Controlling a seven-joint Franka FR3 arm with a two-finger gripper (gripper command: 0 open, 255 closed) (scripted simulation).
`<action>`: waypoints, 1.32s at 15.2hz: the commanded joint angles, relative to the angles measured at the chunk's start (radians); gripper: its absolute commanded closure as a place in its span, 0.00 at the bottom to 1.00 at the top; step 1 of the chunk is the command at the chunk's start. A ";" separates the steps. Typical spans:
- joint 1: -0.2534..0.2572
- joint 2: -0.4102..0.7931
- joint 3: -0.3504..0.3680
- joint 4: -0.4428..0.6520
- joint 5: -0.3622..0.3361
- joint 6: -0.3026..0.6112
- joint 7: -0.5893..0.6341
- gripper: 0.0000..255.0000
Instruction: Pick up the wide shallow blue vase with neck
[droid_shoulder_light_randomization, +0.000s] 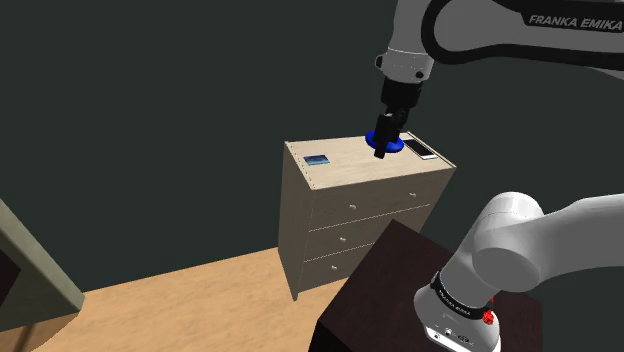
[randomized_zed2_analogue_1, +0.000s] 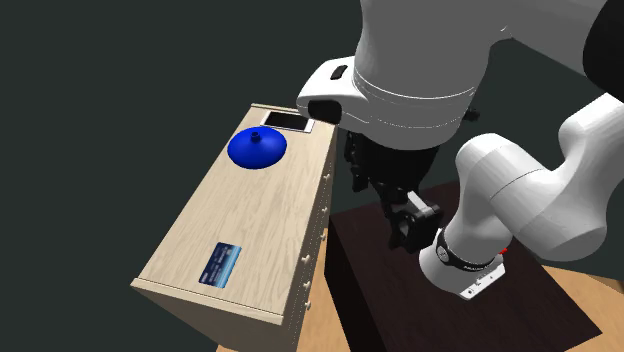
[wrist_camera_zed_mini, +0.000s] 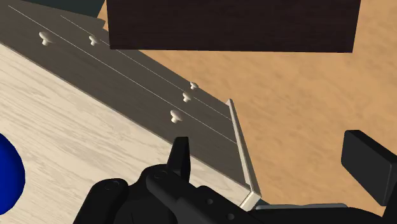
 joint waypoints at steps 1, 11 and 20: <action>0.000 0.000 0.000 0.000 0.000 0.000 0.000 0.00; -0.083 0.168 -0.212 0.053 -0.107 0.142 -0.210 0.00; -0.124 0.406 -0.393 0.200 -0.114 0.254 -0.406 0.00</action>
